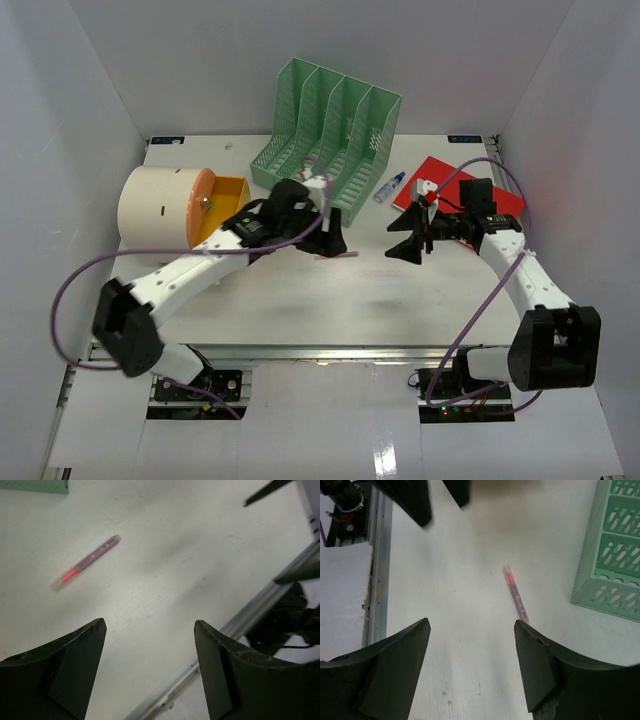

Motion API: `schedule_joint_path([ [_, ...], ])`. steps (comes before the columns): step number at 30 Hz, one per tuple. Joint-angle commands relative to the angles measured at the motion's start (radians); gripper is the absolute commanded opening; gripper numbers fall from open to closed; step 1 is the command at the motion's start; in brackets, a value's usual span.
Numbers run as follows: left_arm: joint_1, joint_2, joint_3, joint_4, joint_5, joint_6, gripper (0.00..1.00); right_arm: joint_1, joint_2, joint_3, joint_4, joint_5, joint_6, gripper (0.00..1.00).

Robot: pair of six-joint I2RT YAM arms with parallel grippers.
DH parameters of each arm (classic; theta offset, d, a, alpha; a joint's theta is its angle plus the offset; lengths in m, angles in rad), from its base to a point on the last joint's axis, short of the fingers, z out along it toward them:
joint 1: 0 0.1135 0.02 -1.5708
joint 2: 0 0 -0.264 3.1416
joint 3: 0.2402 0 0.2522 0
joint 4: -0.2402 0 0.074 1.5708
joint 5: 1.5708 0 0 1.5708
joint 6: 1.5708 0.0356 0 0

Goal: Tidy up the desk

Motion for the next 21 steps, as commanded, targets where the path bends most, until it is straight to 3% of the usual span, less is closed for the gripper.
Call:
schedule_joint_path([
  [1,-0.12,0.293,0.169,-0.079,-0.177,0.349,0.84,-0.051,-0.15,-0.026,0.014,-0.19,-0.018,0.78],
  [3,-0.128,0.427,0.245,-0.08,-0.205,0.426,0.85,-0.105,-0.186,-0.046,0.018,-0.221,-0.03,0.8],
  [8,-0.13,0.58,0.365,-0.076,-0.269,0.604,0.86,-0.213,-0.202,-0.052,0.015,-0.307,0.003,0.8],
  [16,-0.13,0.659,0.421,-0.06,-0.255,0.732,0.84,-0.219,-0.212,-0.052,0.018,-0.316,0.007,0.79],
  [21,-0.129,0.693,0.406,-0.073,-0.225,0.757,0.78,-0.219,-0.204,-0.052,0.019,-0.31,0.01,0.79],
])
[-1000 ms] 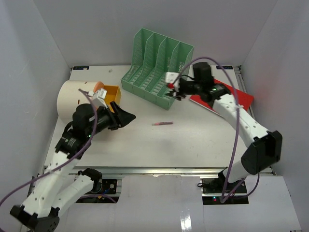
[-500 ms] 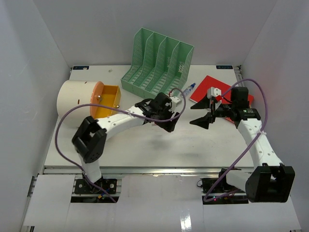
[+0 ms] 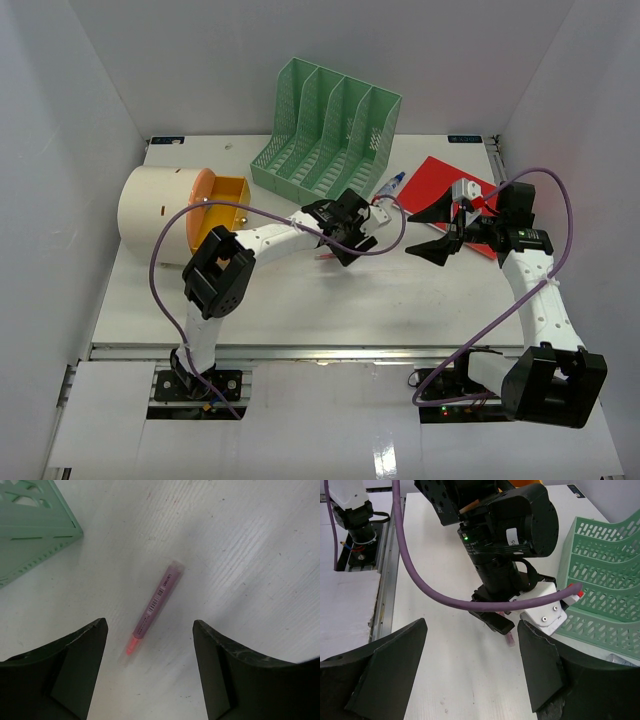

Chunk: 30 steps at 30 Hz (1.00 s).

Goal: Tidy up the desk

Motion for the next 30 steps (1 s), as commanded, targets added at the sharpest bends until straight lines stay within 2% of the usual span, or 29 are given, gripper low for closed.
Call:
schedule_joint_path([
  [1,0.002,0.016,0.009,-0.011,0.025,0.062,0.77,-0.004,0.001,-0.001,0.014,-0.036,0.011,0.79],
  [12,0.048,0.053,0.022,-0.013,0.094,0.065,0.7,-0.006,0.012,-0.001,0.013,-0.035,0.016,0.78],
  [20,0.071,0.089,0.018,-0.036,0.132,0.081,0.6,-0.007,0.012,-0.002,0.013,-0.047,0.02,0.77],
  [24,0.077,0.09,0.019,-0.043,0.136,0.079,0.5,-0.008,0.015,0.0,0.013,-0.047,0.02,0.77],
  [28,0.077,0.085,0.015,-0.058,0.142,0.058,0.36,-0.008,0.017,-0.002,0.013,-0.047,0.021,0.76],
  [29,0.077,0.081,0.004,-0.065,0.146,0.05,0.26,-0.008,0.017,-0.002,0.013,-0.049,0.02,0.76],
  [30,0.077,0.075,-0.011,-0.066,0.151,0.033,0.21,-0.008,0.016,-0.002,0.013,-0.049,0.021,0.76],
])
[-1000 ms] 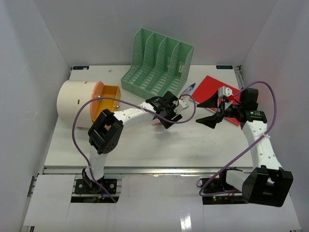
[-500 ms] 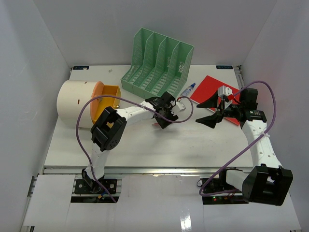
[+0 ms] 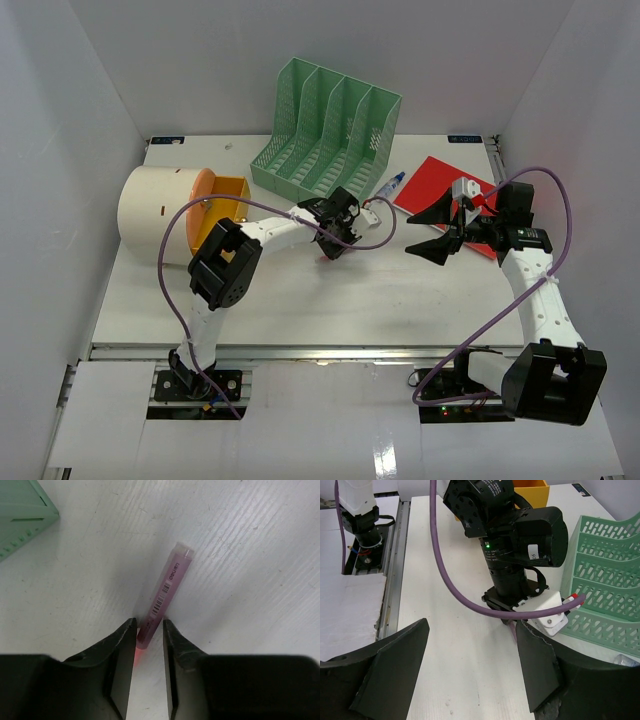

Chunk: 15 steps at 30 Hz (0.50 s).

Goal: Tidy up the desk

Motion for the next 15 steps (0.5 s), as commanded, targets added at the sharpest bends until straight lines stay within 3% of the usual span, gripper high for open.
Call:
schedule_joint_path([
  [1,0.005,-0.013,-0.035,-0.035,0.036,-0.045,0.16,-0.008,0.002,-0.002,0.013,-0.035,0.001,0.76],
  [7,0.005,-0.104,-0.159,-0.012,0.004,-0.15,0.01,-0.008,0.002,-0.005,0.013,-0.033,-0.002,0.75],
  [15,0.011,-0.474,-0.251,-0.07,-0.113,-0.286,0.0,-0.008,-0.021,-0.02,0.026,0.06,-0.022,0.74],
])
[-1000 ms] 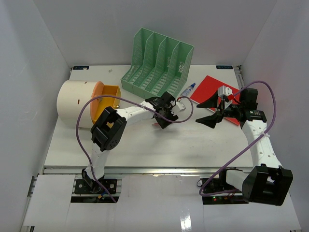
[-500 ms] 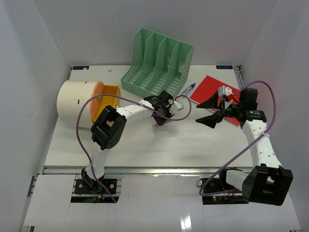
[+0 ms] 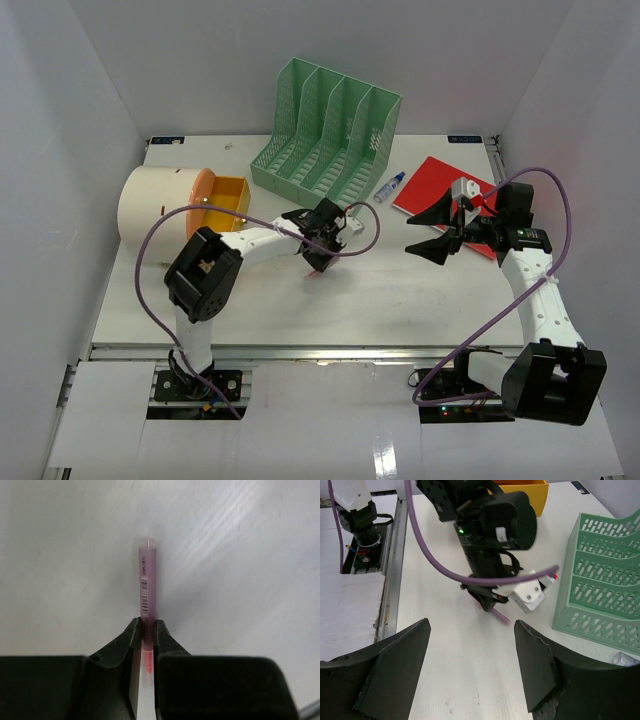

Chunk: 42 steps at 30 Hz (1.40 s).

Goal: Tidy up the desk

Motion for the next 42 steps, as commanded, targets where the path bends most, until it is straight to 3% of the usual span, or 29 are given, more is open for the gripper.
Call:
schedule_joint_path([
  [1,0.012,-0.293,0.017,-0.093,-0.086,-0.104,0.0,-0.008,-0.024,-0.018,0.034,0.05,-0.011,0.74],
  [5,0.042,-0.433,0.052,-0.181,-0.214,-0.134,0.0,-0.008,-0.03,-0.03,0.068,0.06,0.017,0.74],
  [9,0.18,-0.506,0.069,-0.252,-0.332,-0.143,0.0,-0.008,-0.032,-0.039,0.09,0.059,0.04,0.74],
  [12,0.274,-0.518,0.113,-0.285,-0.404,-0.126,0.02,-0.008,-0.029,-0.046,0.116,0.059,0.062,0.74],
  [19,0.38,-0.477,0.171,-0.245,-0.489,-0.045,0.11,-0.008,-0.019,-0.053,0.133,0.059,0.081,0.74],
  [22,0.391,-0.452,0.175,-0.234,-0.487,-0.035,0.18,-0.008,-0.015,-0.055,0.134,0.06,0.081,0.74],
  [28,0.395,-0.434,0.134,-0.223,-0.544,-0.021,0.51,-0.008,-0.011,-0.055,0.135,0.066,0.081,0.74],
  [29,0.395,-0.434,0.137,-0.224,-0.536,-0.017,0.54,-0.009,-0.01,-0.055,0.135,0.066,0.081,0.74],
  [31,0.393,-0.439,0.171,-0.239,-0.494,-0.021,0.72,-0.009,-0.007,-0.057,0.135,0.068,0.079,0.74],
  [36,0.389,-0.487,0.213,-0.235,-0.26,-0.093,0.76,-0.009,0.001,-0.057,0.135,0.078,0.079,0.74],
  [38,0.388,-0.53,0.179,-0.179,-0.071,-0.174,0.75,-0.009,0.005,-0.058,0.137,0.084,0.079,0.74],
  [40,0.386,-0.575,0.087,-0.096,0.076,-0.277,0.58,-0.009,0.01,-0.059,0.138,0.089,0.079,0.74],
  [42,0.377,-0.578,0.05,-0.063,0.131,-0.373,0.46,-0.009,0.014,-0.059,0.14,0.094,0.079,0.74],
])
